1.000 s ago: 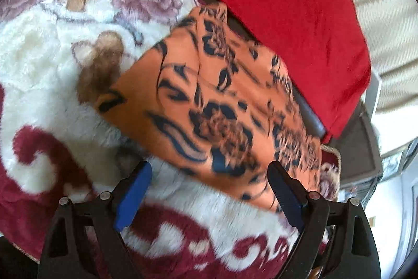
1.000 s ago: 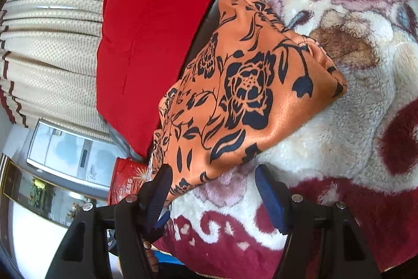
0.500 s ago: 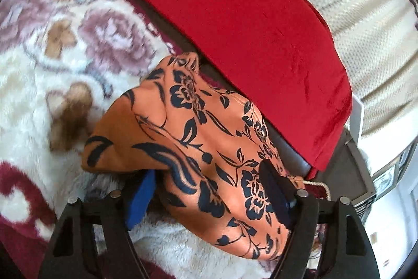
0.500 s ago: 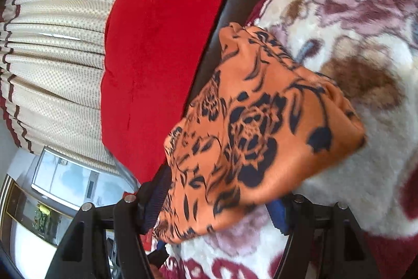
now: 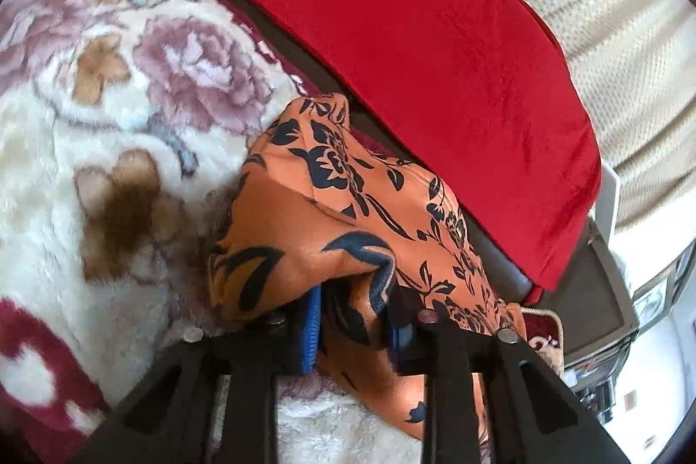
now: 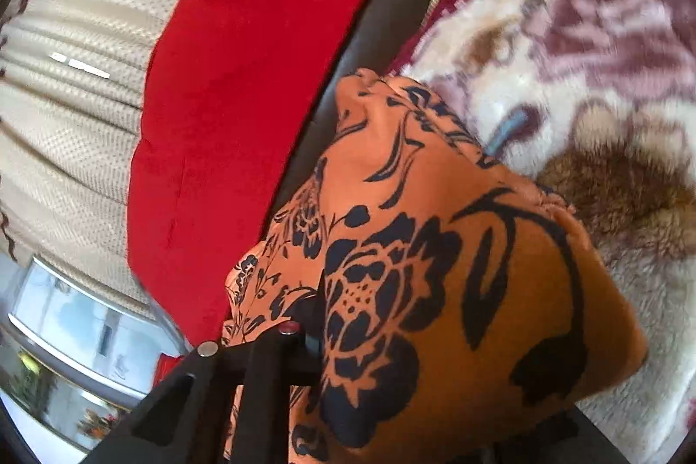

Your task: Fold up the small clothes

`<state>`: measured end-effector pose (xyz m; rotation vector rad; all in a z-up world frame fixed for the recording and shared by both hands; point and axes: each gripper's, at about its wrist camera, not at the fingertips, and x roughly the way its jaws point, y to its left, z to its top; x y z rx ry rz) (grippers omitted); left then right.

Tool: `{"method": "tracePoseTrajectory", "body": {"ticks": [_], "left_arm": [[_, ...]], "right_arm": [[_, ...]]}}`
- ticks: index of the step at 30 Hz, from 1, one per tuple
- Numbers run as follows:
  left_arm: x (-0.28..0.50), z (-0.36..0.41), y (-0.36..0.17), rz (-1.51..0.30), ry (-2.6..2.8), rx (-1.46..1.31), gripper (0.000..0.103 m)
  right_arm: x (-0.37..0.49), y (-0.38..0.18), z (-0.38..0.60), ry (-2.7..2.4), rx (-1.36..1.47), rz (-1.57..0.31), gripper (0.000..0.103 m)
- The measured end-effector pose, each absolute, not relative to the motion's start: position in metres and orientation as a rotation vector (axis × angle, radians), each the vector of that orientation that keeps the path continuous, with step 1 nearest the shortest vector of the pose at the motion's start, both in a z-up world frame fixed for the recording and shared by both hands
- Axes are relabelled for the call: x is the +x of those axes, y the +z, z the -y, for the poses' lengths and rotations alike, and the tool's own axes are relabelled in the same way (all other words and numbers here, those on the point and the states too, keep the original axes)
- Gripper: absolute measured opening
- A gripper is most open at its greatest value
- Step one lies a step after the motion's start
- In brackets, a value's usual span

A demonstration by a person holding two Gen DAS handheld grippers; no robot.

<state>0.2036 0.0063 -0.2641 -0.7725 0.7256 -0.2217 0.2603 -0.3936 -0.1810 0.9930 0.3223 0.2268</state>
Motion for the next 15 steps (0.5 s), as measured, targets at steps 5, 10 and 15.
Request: {"method": "tracePoseTrajectory", "body": {"ticks": [5,10,15], "left_arm": [[0.189,-0.003,-0.238,-0.626,-0.282,-0.695,0.016],[0.165,-0.006,-0.218,-0.584,-0.358,-0.664,0.015],[0.133,-0.002,-0.237,-0.713,-0.379,-0.589,0.016]], "right_arm": [[0.239,-0.161,0.390,0.216,0.919,-0.238,0.018],[0.205,-0.145,0.397,0.223,0.899,-0.133,0.017],[0.186,-0.150,0.411,0.231,0.949,-0.152,0.017]]}}
